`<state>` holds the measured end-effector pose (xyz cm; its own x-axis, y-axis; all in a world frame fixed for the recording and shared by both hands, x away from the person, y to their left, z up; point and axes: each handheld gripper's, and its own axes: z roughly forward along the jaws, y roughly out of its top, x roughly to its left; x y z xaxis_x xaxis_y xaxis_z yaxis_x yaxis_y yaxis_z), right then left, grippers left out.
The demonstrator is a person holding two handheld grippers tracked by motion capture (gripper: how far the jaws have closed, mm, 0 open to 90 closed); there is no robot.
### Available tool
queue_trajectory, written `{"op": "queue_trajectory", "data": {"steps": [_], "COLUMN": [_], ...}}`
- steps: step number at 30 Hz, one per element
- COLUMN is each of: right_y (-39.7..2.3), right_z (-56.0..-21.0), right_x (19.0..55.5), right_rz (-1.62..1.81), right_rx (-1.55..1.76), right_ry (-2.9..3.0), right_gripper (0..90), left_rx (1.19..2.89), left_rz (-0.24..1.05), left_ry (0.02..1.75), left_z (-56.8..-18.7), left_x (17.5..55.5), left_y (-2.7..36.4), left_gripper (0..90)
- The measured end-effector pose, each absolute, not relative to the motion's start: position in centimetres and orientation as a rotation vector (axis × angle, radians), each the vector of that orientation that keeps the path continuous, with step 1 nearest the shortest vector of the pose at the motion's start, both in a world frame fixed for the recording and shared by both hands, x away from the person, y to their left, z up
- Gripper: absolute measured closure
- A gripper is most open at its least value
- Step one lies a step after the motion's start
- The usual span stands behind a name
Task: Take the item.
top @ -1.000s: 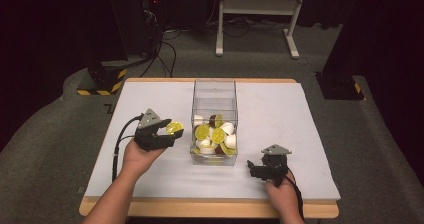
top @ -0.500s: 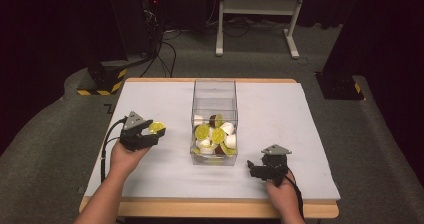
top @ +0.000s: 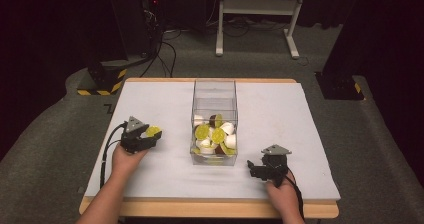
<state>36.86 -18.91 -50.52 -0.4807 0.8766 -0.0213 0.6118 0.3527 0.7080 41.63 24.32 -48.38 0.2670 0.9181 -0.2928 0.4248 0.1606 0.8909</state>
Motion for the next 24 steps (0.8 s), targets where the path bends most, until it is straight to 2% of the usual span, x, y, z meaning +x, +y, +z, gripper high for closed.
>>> {"op": "queue_trajectory", "data": {"steps": [21,24], "right_y": [-18.9,-18.9], "right_z": [-50.5,-50.5], "right_x": [36.9,36.8], "right_rz": [0.906,0.905], "right_rx": [1.302,1.303], "right_ry": [2.222,2.221], "right_gripper": [13.7,13.8], "left_rx": [1.441,1.454], "left_rz": [0.552,0.524], "left_ry": [1.353,1.381], "left_z": [-50.0,-50.2], "left_x": [42.7,42.9], "left_y": [23.7,23.8], "left_gripper": [37.9,32.9]}}
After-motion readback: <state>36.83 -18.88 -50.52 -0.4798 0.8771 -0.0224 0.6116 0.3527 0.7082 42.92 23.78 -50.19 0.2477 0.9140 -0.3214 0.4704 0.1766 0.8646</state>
